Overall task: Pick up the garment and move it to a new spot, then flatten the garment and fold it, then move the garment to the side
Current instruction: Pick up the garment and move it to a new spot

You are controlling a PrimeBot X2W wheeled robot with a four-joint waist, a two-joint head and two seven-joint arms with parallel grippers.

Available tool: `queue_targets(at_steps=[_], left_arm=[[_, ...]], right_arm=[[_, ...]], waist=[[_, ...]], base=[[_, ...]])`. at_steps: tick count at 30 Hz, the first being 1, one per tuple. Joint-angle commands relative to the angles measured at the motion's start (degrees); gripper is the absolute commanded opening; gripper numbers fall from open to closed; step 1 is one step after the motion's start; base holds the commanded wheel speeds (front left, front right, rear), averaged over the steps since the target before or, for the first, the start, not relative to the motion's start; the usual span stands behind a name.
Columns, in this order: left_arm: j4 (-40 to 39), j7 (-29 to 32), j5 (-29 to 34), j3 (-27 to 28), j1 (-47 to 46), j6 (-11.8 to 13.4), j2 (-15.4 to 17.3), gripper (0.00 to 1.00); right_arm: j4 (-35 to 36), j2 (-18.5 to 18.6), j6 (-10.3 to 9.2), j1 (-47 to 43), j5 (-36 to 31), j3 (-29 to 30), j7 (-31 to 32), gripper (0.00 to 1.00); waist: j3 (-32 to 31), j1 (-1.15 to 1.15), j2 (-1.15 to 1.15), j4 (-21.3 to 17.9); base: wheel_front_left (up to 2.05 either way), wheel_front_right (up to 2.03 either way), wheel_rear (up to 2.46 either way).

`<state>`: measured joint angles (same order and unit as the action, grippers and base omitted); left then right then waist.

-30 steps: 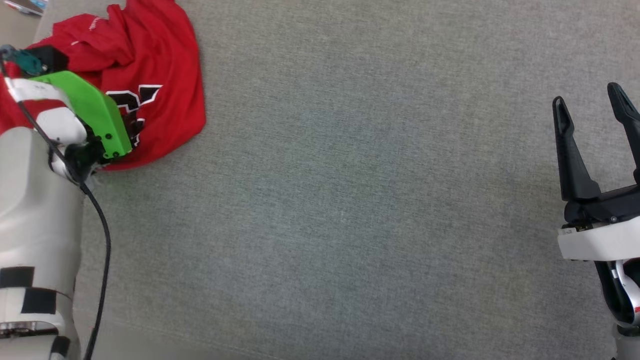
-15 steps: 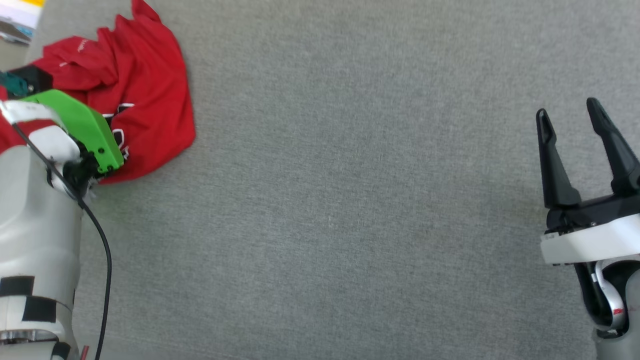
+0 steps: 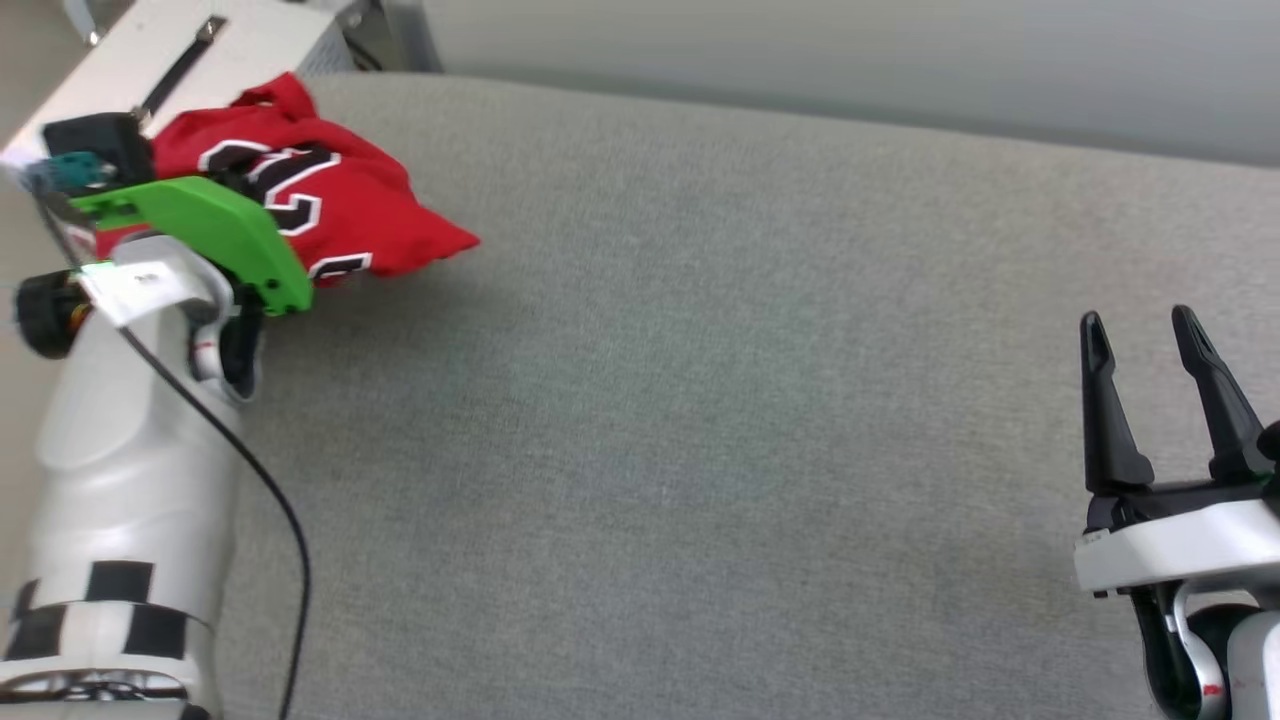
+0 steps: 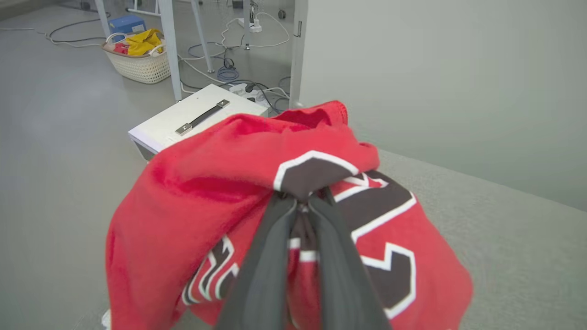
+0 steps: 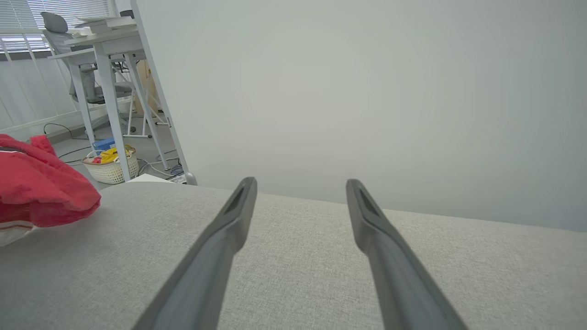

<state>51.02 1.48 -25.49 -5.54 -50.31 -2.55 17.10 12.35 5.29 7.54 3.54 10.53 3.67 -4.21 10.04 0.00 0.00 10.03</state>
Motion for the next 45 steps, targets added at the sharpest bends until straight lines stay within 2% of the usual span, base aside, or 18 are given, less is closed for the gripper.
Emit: queue_targets(at_steps=[1, 11, 18, 25, 33, 34, 35, 40, 45], left_arm=[[-0.8, -0.8, 0.6, -0.6, 1.3, -0.5, -1.2, 0.0], [-8.3, -0.8, 0.1, -7.0, 6.1, -3.7, -8.7, 0.0], [-14.9, 0.1, -1.3, -15.5, 12.4, -4.7, -13.1, 0.0], [-19.5, 2.4, -4.2, -25.7, 22.0, -4.8, -14.1, 0.0], [-20.9, 2.9, -5.7, -34.9, 28.9, -4.1, -14.2, 0.0], [-21.0, 2.9, -5.6, -35.7, 28.8, -4.1, -14.2, 0.22], [-21.4, 2.3, -5.3, -36.3, 28.4, -4.0, -14.2, 0.98], [-23.6, -2.1, -4.5, -37.1, 27.1, -3.3, -14.2, 1.0], [-27.1, -8.4, -4.2, -35.4, 27.8, -1.1, -14.2, 1.0]], right_arm=[[0.0, -0.3, -0.05, -1.0, -0.6, 0.5, 0.2, 1.0], [1.1, -1.9, -0.05, -3.5, -1.6, 2.5, 1.2, 1.0], [2.2, -2.3, -0.05, -3.9, -1.2, 3.1, 1.6, 1.0], [1.6, -2.4, -0.05, -3.6, -0.2, 3.0, 1.1, 1.0], [0.7, -2.4, -0.05, -2.6, 0.3, 2.6, 0.1, 1.0], [0.6, -2.4, -0.05, -2.6, 0.3, 2.8, 0.0, 1.0], [0.5, -2.4, -0.05, -2.5, 0.2, 2.9, 0.0, 1.0], [-0.4, -2.4, -0.05, -2.5, -0.1, 2.6, 0.0, 1.0], [-1.0, -2.4, -0.05, -3.7, -0.5, 2.2, 0.5, 1.0]], waist=[[-3.9, 0.0, 0.0, -2.5], [-6.4, 0.0, 0.0, -10.2], [-4.3, 0.0, 0.0, -15.3], [-0.9, 0.0, 0.0, -17.3], [1.6, 0.0, 0.0, -15.8], [1.7, 0.0, 0.0, -15.3], [1.5, 0.0, 0.0, -14.8], [-0.3, 0.0, 0.0, -13.3], [-3.3, 0.0, 0.0, -12.1]], base=[[0.0, 0.0, 0.0], [0.0, 0.0, 0.0], [0.0, 0.0, 0.0], [0.0, 0.0, 0.0], [0.0, 0.0, 0.0], [0.0, 0.0, 0.0], [0.0, 0.0, 0.0], [0.0, 0.0, 0.0], [0.0, 0.0, 0.0]])
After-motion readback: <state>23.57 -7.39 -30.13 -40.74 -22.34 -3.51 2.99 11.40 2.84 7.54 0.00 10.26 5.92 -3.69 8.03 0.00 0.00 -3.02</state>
